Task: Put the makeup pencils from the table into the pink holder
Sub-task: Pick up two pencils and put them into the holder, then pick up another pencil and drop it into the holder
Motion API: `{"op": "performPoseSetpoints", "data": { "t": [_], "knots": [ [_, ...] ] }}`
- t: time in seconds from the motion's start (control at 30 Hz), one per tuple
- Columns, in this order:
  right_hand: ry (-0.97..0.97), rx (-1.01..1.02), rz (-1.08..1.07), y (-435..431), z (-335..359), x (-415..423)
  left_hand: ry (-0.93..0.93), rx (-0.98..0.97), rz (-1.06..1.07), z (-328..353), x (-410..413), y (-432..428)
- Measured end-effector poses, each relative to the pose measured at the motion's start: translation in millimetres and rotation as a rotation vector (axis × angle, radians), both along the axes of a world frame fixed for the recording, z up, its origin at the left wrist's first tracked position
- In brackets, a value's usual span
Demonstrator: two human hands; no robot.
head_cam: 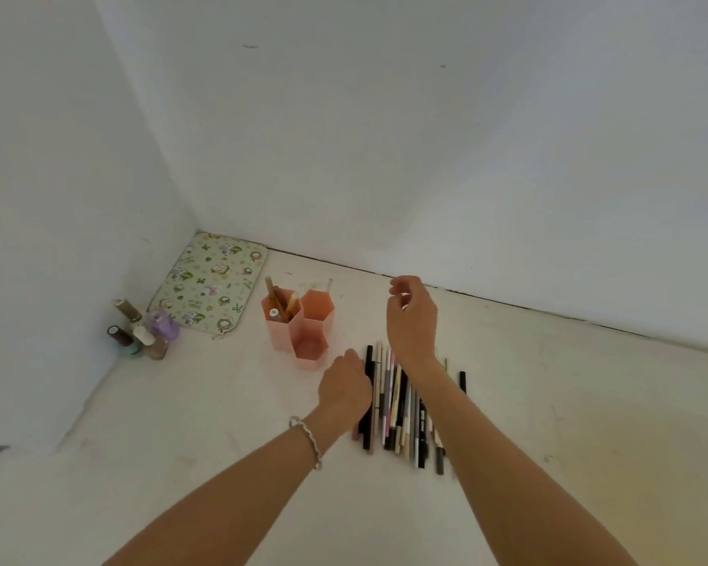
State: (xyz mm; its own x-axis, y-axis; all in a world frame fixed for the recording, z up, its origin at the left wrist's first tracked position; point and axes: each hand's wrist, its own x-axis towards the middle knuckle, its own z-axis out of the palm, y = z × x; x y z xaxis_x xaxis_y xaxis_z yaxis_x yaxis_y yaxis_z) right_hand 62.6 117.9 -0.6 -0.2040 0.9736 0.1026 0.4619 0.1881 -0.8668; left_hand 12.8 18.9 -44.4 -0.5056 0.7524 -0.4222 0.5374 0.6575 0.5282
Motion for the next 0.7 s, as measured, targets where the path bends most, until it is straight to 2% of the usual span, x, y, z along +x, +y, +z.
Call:
{"op": "performPoseSetpoints", "data": {
  "t": [0.13,0.33,0.53,0.6,0.7],
  "knots": [
    [-0.021,-0.037,0.018,3.1,-8.8,24.9,0.076,-0.105,0.038,-9.9,13.0,9.8],
    [-0.137,-0.086,0.078,2.9,-26.9,28.4,0.028,-0.093,0.068,-5.0,9.4,15.7],
    [-0.608,-0.171,0.262,-3.1,-51.1,11.1,-0.032,0.439,0.199,47.4,-39.0,13.5],
    [-0.757,-0.089,0.339,-12.3,-61.3,1.3,-0.061,0.580,0.223,66.7,-56.1,10.6],
    [-0.871,0.060,0.424,-24.3,-73.5,-11.4,-0.060,0.709,0.281,83.5,-74.2,3.4]
  ]
}}
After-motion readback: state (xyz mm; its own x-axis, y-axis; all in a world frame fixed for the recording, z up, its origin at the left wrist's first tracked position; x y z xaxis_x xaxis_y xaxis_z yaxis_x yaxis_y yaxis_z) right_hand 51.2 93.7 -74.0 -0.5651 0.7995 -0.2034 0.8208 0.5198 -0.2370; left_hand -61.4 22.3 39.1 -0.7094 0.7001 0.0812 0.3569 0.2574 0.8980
